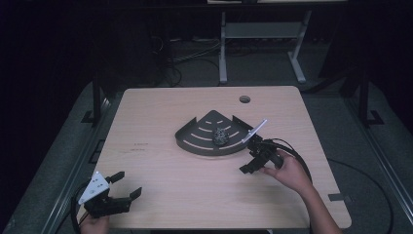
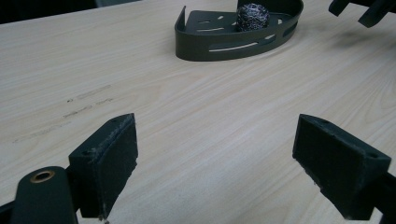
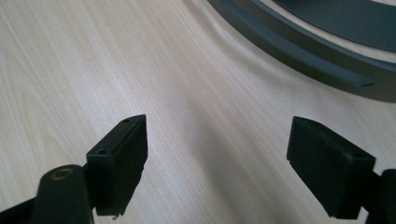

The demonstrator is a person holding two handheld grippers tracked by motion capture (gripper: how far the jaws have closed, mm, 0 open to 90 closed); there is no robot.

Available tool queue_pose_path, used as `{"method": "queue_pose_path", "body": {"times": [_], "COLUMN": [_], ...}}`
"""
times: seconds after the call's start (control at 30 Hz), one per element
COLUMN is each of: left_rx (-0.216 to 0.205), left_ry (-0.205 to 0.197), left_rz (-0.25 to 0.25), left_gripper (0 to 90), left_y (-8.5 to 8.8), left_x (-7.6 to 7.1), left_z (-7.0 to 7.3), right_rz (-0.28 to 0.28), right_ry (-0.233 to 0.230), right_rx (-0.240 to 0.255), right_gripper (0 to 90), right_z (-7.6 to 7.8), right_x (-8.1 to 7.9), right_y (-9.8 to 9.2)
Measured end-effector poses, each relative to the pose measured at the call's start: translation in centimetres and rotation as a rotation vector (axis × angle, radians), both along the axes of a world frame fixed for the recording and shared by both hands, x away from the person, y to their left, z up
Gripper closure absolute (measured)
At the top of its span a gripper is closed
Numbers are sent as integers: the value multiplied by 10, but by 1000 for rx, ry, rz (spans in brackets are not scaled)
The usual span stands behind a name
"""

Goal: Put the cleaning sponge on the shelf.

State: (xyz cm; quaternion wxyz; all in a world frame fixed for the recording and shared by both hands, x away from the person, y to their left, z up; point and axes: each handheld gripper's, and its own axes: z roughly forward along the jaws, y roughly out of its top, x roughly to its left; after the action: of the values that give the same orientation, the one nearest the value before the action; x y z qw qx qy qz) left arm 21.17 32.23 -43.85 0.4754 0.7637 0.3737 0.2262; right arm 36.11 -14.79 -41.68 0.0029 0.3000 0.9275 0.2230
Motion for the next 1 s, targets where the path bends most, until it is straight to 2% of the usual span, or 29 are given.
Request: {"method": "queue_pose_path", "body": {"times": [0.3,0.67,1.0], "left_rx": [0,0,0], "left_ry": [0,1,5], "left_rz": [0,-1,-1], "left_gripper": [133,133,133], "left_y": [0,0,-1], "left_x": [0,0,0], "left_z": [0,0,0], "right_rz": [-10,-29,-38], "right_ry": [15,21,4], "right_rx": [1,25,31], "right_gripper": [196,199,199], "right_z": [-6,-13,-13], "right_x": [-7,-16,-29], "right_y": [-7,-20,-28]}}
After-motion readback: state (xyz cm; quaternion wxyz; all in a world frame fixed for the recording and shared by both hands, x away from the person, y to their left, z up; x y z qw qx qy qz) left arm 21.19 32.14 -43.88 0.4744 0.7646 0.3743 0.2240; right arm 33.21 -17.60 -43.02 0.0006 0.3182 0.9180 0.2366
